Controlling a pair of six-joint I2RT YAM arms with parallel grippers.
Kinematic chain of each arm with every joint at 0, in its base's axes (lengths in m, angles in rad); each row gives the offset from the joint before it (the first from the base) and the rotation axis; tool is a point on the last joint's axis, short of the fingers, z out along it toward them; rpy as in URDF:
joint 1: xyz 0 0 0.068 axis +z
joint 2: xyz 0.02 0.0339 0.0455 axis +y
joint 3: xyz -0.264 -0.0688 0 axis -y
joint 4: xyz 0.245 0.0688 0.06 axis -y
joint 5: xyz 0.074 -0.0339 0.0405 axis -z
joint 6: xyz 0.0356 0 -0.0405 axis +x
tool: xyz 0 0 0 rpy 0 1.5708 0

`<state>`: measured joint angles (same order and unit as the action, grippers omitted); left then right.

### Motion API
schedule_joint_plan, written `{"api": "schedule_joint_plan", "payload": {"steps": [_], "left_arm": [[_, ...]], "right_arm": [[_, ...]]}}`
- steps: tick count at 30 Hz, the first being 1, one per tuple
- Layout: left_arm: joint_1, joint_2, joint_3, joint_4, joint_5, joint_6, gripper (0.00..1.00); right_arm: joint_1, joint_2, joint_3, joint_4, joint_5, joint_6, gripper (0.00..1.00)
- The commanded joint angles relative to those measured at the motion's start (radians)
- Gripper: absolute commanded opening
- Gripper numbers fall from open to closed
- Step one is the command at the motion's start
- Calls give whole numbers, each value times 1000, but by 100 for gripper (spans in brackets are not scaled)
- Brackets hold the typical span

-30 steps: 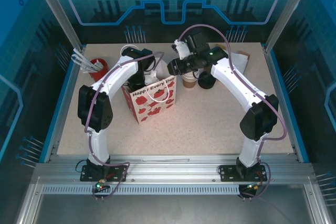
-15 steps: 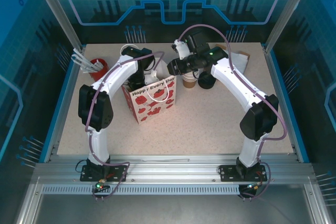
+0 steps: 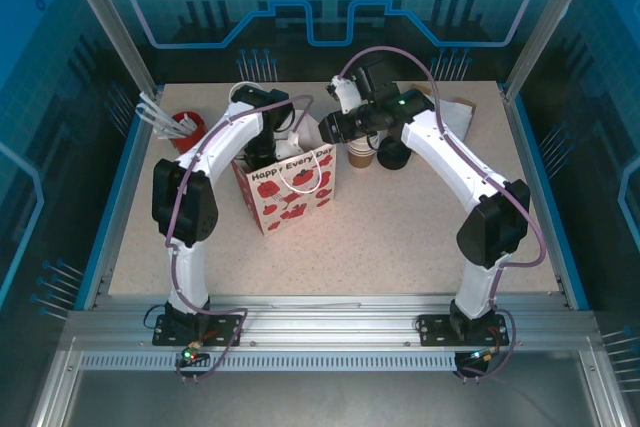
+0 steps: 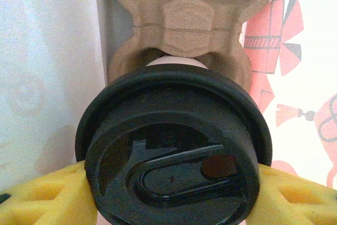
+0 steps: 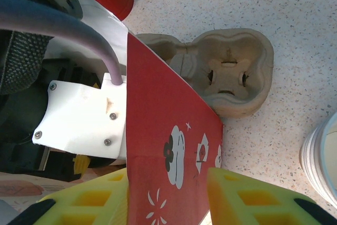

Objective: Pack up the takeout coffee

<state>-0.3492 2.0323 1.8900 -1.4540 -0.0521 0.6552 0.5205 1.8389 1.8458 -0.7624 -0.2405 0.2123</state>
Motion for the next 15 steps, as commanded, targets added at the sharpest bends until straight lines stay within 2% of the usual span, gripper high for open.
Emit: {"api": "schedule_joint_plan", "payload": {"steps": [1, 15], "left_arm": [[18, 44, 15, 31, 36, 27, 51], [25, 70, 36, 44, 25, 31, 51]], "right_arm": [[-4, 24, 2, -17, -9, 1, 40], [-1, 30, 4, -20, -8, -1, 41]]}}
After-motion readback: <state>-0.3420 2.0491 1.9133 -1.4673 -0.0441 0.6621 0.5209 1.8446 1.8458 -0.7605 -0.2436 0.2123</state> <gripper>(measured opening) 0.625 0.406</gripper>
